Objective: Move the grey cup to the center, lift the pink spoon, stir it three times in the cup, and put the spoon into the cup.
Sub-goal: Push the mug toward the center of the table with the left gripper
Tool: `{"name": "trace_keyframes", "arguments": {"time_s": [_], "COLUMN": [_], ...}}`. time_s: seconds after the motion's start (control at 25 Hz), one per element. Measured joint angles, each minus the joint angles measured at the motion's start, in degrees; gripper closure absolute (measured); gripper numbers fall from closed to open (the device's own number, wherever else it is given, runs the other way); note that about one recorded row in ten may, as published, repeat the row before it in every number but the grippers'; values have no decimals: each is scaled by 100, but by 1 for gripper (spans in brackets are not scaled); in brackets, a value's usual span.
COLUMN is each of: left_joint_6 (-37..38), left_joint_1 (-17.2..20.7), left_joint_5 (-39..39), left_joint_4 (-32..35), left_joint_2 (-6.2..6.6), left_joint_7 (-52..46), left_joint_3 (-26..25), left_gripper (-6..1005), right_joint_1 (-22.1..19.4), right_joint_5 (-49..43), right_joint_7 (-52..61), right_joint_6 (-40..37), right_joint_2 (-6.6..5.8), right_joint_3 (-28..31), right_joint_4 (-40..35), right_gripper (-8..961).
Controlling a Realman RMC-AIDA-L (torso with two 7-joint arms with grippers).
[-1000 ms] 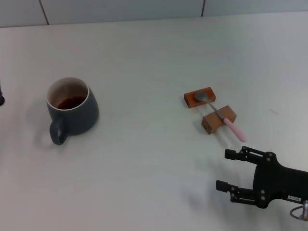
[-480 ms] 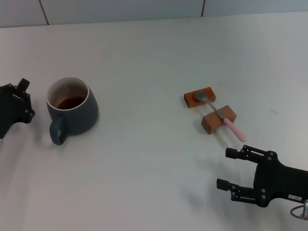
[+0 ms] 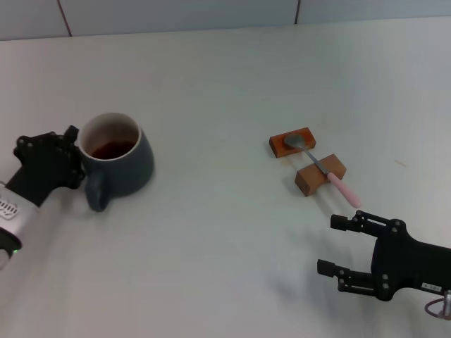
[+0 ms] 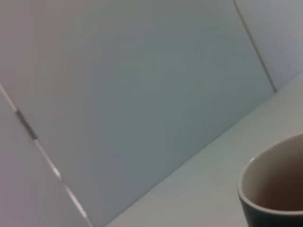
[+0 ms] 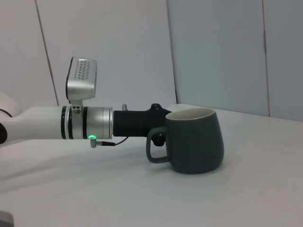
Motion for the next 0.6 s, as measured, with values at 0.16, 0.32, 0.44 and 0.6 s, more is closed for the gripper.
{"name": "trace_keyframes", "arguments": {"time_s": [0.16,0.32,0.44,0.6], "left_joint_6": [-315,-538,-748,-1032], "left_joint_1": [9,7,5,4], "left_joint_5": [3,7,40,126], "left_joint_4": [-328,-608,-876,-1203], "left_joint_2": [-2,-9,-11,-17], "left_joint_7": [4,7,8,10], "left_joint_3": [-1,-2,-4,-5], "left_gripper": [947,942,938,933], "right_joint_1": [2,3,3,5], "right_joint_5": [0,0,0,0], "right_joint_7": [0,0,0,0], "right_joint_6": [3,3,4,10], "right_joint_2": [-2,-4,-6,-13], "right_joint_3": [2,3,3,3], "right_joint_4": [-13,-27,-33,-49], "right_gripper": [179,178,178,178]}}
